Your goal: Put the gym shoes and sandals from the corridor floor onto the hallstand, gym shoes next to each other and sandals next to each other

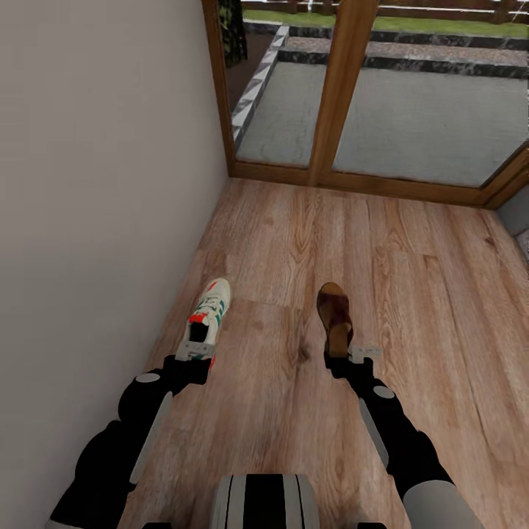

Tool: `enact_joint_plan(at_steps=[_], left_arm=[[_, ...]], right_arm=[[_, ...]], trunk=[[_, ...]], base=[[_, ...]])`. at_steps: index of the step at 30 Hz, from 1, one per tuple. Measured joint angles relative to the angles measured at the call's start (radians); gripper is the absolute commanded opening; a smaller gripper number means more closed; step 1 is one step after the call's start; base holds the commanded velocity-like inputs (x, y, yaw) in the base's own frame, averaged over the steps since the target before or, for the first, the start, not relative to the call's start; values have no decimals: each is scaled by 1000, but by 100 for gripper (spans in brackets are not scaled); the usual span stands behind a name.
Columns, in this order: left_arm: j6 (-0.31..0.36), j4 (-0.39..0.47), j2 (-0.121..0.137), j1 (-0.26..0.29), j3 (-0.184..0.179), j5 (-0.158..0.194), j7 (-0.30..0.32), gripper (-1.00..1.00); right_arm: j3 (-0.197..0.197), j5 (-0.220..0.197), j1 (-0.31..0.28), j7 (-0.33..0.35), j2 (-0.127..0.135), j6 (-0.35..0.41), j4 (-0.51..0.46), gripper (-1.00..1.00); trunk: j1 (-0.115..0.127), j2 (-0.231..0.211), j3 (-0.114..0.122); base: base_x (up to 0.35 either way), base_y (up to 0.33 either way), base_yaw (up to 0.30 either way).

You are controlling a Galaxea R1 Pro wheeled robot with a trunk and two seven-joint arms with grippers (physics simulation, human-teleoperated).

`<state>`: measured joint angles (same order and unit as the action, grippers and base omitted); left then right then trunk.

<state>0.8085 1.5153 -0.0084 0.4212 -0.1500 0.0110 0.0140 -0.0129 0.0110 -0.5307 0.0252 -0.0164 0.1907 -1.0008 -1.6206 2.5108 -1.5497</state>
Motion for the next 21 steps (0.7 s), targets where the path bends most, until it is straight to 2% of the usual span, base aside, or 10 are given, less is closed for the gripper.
enact_joint_plan(at_steps=[4,12,21], left_arm=[[-1,0,1,-21,24,1,1,-100],[-3,0,1,-28,31,2,1,-100],[-3,-2,0,-45,31,1,2,-100]], right_arm=[[-1,2,4,0,2,0,-90,-100],[-1,3,6,-1,1,20,-245,-100],[-1,-1,6,-1,2,29,-270,-100]], trunk=[[2,-1,15],[5,-3,46],[9,-5,81]], base=[[0,0,0],[0,0,0],[0,0,0]])
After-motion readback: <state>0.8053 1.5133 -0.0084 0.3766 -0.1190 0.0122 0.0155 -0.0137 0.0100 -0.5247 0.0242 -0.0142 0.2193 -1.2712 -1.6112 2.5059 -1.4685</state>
